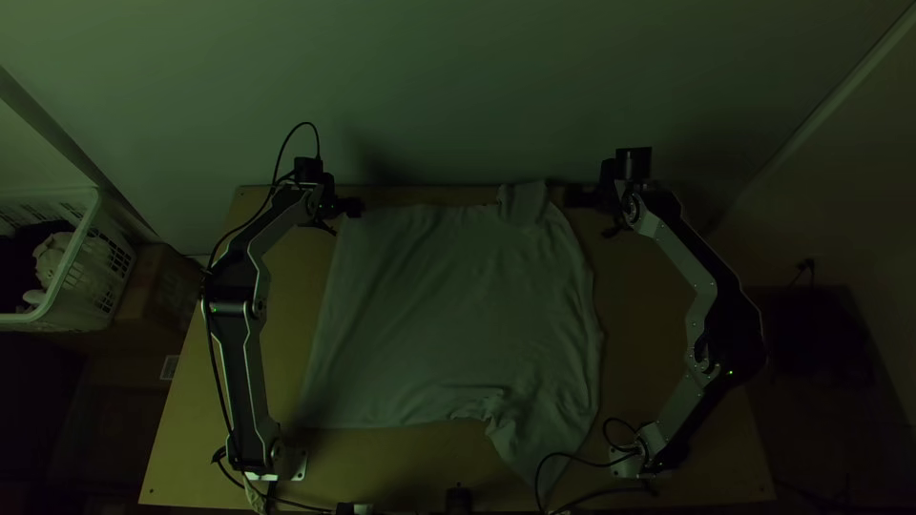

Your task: Fold the t-shirt

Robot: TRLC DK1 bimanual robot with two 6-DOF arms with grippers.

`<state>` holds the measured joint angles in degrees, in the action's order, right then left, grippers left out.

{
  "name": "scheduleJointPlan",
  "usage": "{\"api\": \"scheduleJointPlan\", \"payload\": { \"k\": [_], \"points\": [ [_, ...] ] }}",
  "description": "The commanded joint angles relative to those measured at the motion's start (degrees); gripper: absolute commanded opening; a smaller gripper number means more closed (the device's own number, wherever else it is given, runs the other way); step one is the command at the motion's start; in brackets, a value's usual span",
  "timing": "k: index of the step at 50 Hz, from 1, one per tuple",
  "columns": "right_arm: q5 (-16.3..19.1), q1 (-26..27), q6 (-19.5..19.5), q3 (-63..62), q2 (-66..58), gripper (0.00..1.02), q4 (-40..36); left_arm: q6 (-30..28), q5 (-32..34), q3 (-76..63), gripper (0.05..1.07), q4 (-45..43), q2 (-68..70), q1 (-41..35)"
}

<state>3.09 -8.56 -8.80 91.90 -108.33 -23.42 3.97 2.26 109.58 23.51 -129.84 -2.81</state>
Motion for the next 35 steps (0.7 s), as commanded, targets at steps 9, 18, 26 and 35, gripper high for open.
{"api": "scheduleJointPlan", "payload": {
  "k": [9,18,26,35],
  "points": [
    [0.2,0.2,-2.6,3.2,-4.3,0.98,-0.7,-2.9,-0.3,2.4,0.24,0.4,-2.3,-0.7],
    [0.3,0.2,-3.3,9.3,-9.9,0.95,-7.5,-2.4,-0.3,2.5,0.08,0.5,-1.9,-0.7],
    [0.4,-0.2,-4.4,14.9,-14.7,0.92,-12.2,-2.2,-0.3,1.8,0.08,1.1,-1.0,-0.6],
    [0.4,-0.3,-6.1,20.7,-20.0,0.83,-14.2,-1.9,-0.2,0.9,0.08,2.0,0.4,-0.4]
  ]
}}
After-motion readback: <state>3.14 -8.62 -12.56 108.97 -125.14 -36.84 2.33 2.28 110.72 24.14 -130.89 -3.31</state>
